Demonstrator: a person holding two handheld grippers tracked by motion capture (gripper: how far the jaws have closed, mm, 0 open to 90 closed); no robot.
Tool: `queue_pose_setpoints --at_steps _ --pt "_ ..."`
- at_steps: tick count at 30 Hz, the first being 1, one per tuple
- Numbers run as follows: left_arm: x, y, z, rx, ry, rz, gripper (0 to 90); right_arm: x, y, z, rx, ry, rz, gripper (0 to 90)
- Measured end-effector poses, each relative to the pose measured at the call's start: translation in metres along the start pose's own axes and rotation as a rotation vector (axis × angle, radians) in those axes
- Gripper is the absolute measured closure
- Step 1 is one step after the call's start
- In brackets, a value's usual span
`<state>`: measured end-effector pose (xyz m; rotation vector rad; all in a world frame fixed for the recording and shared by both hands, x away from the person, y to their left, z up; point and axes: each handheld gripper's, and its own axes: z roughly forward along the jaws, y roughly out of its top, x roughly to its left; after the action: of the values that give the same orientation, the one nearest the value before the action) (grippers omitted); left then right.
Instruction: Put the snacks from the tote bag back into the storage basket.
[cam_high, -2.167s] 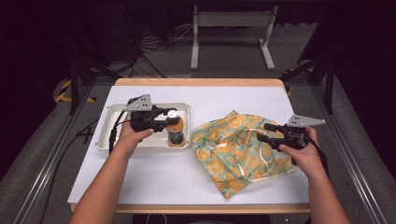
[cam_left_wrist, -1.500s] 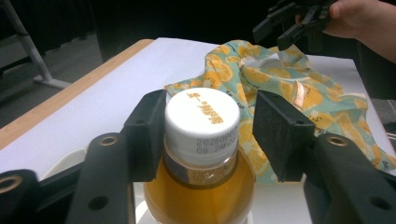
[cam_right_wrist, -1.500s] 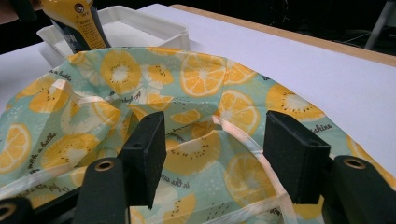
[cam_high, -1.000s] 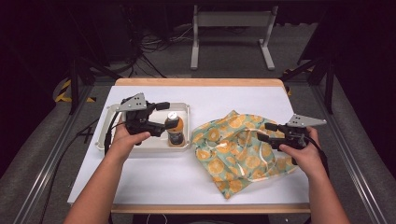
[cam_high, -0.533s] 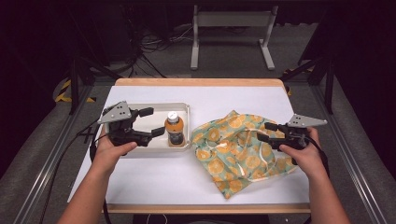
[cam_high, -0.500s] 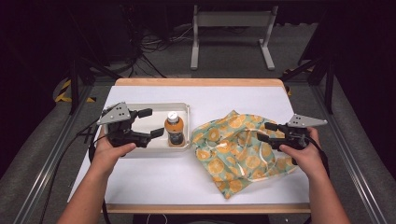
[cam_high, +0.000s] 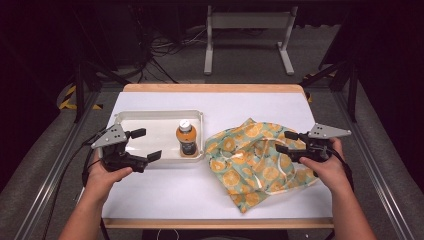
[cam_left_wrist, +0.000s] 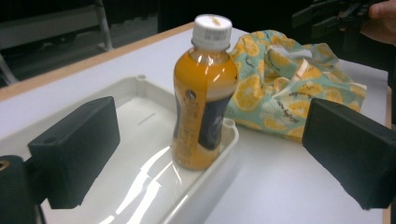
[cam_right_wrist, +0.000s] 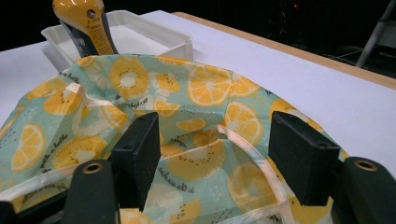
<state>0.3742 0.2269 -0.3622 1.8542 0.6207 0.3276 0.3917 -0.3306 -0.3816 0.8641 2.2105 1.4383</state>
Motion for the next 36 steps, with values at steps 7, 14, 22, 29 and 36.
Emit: queue_pose_setpoints --at_steps 7,14,22,29,36 --pt "0.003 -0.019 -0.002 -0.004 0.015 -0.024 2.4 0.006 -0.006 0.0 0.039 0.001 -0.018 33.4" --pt "0.008 -0.041 0.007 0.021 0.051 -0.077 2.9 0.013 -0.017 0.001 0.013 -0.015 -0.028 33.1" --pt "0.004 -0.058 0.016 0.05 0.095 -0.061 4.8 0.017 -0.021 0.001 -0.006 -0.018 -0.034 33.3" --pt "0.0 -0.067 0.02 0.046 0.097 -0.058 5.5 0.02 -0.027 0.002 -0.017 -0.02 -0.036 33.3" --pt "-0.001 -0.075 0.027 0.065 0.094 -0.07 6.3 0.02 -0.032 0.004 -0.019 -0.027 -0.034 33.3"
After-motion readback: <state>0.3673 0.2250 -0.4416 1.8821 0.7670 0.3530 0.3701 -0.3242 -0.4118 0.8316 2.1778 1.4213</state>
